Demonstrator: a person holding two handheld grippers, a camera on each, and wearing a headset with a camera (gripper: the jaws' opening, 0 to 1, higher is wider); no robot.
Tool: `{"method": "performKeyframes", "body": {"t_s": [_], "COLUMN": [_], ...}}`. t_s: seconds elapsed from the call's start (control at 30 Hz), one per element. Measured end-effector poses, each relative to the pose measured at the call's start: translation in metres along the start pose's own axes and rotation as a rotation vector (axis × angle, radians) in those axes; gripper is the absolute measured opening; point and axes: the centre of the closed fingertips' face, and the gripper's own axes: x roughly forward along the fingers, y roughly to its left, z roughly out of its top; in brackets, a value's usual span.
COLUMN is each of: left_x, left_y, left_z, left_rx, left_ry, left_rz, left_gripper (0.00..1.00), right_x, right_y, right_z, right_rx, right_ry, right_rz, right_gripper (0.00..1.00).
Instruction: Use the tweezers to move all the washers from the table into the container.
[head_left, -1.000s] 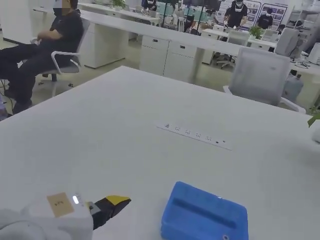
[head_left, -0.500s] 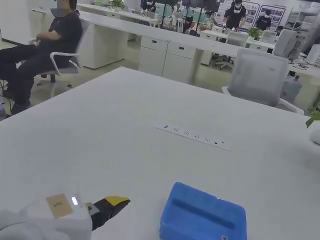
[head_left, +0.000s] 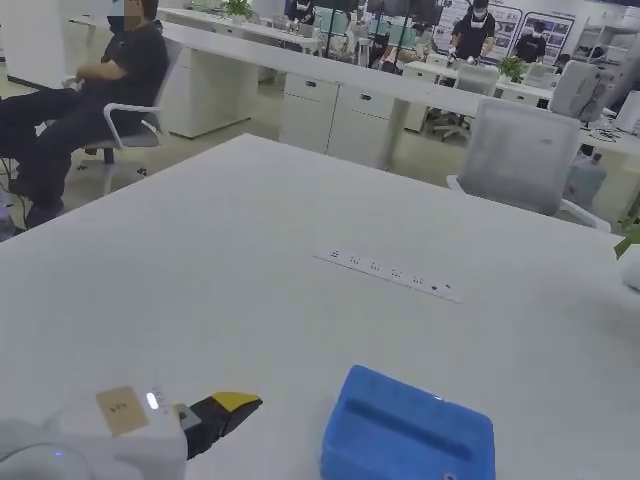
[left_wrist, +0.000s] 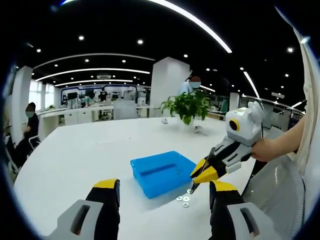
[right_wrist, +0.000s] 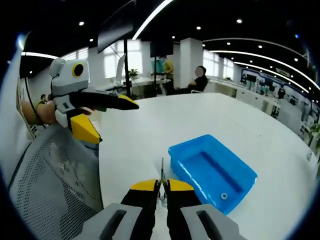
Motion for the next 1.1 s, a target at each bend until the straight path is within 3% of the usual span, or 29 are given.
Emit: {"method": "performKeyframes", "body": {"t_s": [0.27, 0.63, 1.1], "left_x": [0.0, 0.0, 0.001], "left_y": [0.0, -0.001, -0.003], "left_z": [0.0, -0.001, -0.002], "left_rx": [0.0, 0.009, 0.012], "left_ry": [-0.002, 0.005, 0.015], "left_rz": [0.001, -0.005, -0.012], "left_gripper": [0.73, 0.73, 0.72], "right_x": [-0.012, -0.019, -0.016], "right_y": [-0.019, -0.034, -0.066], "right_z": [0.015, 0.027, 0.038], "right_rx": [0.044, 0.079, 0.113], "right_ry": [-0.042, -0.078, -0.095], "right_rz": [-0.046, -0.071, -0.107], "right_gripper": [0.03, 0.03, 0.03]}}
